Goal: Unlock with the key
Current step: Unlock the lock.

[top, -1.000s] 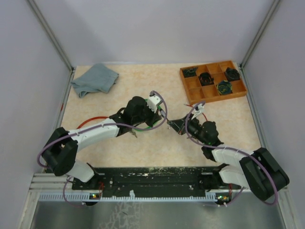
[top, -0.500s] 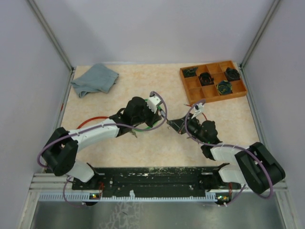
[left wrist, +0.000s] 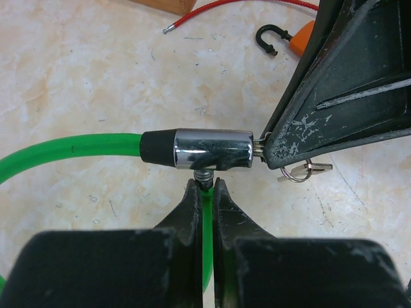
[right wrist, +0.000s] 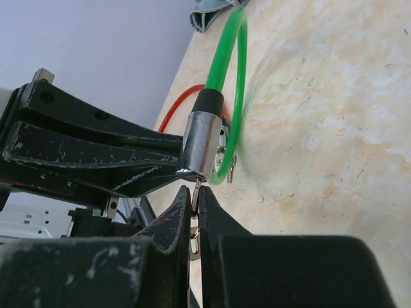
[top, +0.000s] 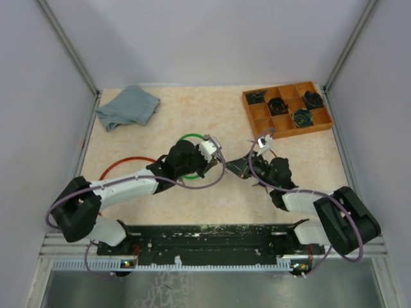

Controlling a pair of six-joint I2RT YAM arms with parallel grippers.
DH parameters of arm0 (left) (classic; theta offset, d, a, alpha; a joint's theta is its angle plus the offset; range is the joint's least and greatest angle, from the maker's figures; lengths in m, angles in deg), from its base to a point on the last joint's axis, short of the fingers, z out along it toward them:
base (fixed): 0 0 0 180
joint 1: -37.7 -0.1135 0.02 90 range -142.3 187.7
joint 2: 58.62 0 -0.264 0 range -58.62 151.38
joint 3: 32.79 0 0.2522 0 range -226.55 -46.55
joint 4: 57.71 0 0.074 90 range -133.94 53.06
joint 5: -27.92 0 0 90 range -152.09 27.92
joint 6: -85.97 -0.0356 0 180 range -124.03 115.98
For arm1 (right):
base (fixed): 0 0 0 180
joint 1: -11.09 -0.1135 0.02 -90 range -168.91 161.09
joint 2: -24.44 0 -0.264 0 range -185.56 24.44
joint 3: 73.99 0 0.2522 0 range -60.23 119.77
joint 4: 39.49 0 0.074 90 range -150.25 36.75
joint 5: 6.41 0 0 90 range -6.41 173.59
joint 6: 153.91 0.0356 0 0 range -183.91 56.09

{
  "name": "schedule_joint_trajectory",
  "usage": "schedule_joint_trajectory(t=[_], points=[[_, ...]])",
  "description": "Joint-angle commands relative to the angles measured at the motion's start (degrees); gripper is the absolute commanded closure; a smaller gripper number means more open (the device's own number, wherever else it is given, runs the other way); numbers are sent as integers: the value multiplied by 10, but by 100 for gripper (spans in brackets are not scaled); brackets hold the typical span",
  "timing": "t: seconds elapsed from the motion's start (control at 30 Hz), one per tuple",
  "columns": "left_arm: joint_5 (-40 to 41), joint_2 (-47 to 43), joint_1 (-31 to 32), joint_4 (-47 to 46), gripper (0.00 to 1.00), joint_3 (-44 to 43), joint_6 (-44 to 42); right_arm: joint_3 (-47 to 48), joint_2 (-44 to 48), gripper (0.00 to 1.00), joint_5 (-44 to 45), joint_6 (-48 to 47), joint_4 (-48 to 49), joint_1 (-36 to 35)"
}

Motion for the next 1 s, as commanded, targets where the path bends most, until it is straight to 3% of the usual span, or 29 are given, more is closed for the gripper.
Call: schedule_joint_trajectory(t=[0.0,0.17,0.27,0.4,0.53,0.73,0.97], points=[[-67,-16,38,-57,100,-2,-13,46,-12,100,11,-5,40,7],[-79,-15,49,-70,100,0,0,54,-27,100,18,-7,68,9],[-21,-14,48,-92,100,8,23,57,-18,100,4,-13,61,10],[89,-2,48,-109,100,7,56,66,34,79,-17,-51,-40,10],[145,12,48,-115,100,1,78,86,91,68,-20,-111,-194,10],[151,12,48,-125,100,4,86,82,136,67,-11,-134,-270,10],[135,8,48,-132,100,9,87,78,143,79,4,-142,-275,10]])
